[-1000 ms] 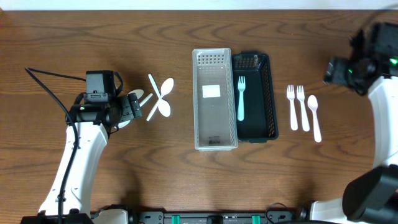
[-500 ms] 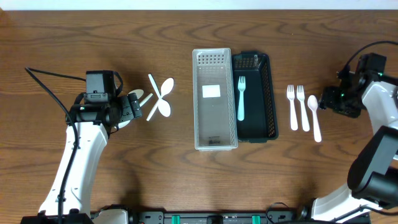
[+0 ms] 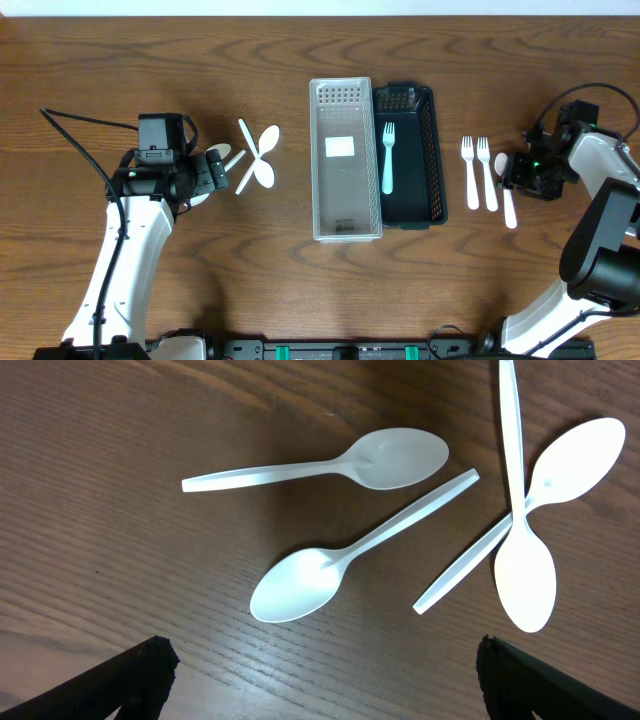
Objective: Pack container
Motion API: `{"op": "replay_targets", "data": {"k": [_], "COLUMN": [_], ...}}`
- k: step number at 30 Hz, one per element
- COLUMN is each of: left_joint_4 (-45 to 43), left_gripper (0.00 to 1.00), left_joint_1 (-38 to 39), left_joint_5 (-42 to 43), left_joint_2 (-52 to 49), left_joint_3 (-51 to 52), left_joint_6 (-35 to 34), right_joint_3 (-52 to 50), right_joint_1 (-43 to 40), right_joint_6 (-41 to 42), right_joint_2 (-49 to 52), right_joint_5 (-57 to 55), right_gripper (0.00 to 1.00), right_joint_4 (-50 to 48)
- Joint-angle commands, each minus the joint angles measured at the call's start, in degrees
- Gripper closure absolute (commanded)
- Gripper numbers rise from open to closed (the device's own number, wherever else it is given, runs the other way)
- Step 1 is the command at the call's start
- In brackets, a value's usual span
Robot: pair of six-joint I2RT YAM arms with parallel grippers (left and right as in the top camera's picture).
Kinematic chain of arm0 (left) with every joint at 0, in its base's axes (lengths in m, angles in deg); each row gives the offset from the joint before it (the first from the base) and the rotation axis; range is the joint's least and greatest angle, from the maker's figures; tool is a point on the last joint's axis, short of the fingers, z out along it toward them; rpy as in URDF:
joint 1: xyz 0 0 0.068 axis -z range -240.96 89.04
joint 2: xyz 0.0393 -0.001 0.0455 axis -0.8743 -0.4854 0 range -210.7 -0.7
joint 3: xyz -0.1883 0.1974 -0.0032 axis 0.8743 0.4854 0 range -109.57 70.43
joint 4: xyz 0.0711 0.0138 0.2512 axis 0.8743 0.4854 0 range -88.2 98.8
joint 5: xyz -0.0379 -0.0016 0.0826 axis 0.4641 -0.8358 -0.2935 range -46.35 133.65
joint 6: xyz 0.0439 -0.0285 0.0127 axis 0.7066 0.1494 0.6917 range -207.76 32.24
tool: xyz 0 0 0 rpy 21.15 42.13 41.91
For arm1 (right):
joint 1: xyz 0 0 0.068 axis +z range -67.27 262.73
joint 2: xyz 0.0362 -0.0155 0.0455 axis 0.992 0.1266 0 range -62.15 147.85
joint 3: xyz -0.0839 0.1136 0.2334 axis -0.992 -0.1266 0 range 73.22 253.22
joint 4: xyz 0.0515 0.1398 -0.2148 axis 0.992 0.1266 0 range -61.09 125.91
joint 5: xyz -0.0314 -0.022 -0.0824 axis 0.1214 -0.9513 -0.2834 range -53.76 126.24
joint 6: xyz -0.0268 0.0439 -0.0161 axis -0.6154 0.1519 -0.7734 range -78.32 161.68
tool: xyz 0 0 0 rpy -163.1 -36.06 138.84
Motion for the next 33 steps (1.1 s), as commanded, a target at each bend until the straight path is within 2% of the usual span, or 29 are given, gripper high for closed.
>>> {"op": "replay_targets", "data": {"k": [1, 5, 13, 18, 25, 29, 33], "left_joint_4": [0.0, 0.0, 0.0, 0.0, 0.0, 0.0, 0.0], "left_gripper": [0.02, 0.02, 0.02, 0.02, 0.02, 0.02, 0.02], "left_joint_1": [-0.2, -0.2, -0.2, -0.2, -0.2, -0.2, -0.2], "left_joint_5": [-0.3, -0.3, -0.3, -0.3, -0.3, -0.3, -0.3], "left_joint_2": [-0.2, -0.2, -0.2, -0.2, -0.2, -0.2, -0.2], "left_joint_3": [-1.1, -1.1, -1.1, -1.1, -1.1, -1.1, -1.1], "left_joint_6": [0.8, 0.8, 0.8, 0.8, 0.8, 0.8, 0.8], "right_joint_3": [-1.8, -3.3, -2.4, 3.3, 16.1, 20.7, 21.8], "right_joint_1": [0.6, 0.6, 0.6, 0.7, 6.3, 12.5, 20.8], "right_joint_6": [-0.1, 3.3, 6.8, 8.6, 8.5, 7.6, 7.6], "right_joint_2": [0.6, 0.6, 0.4, 0.2, -3.2, -6.9, -10.2], "right_joint_5": [0.3, -2.7, -8.4, -8.1, -2.2, 3.4, 4.7], "right_gripper": [0.55, 0.6, 0.85, 0.98, 0.99, 0.99, 0.98], "right_joint_4": [-1.0, -2.1, -1.5, 3.3, 15.4, 16.7, 13.5]}}
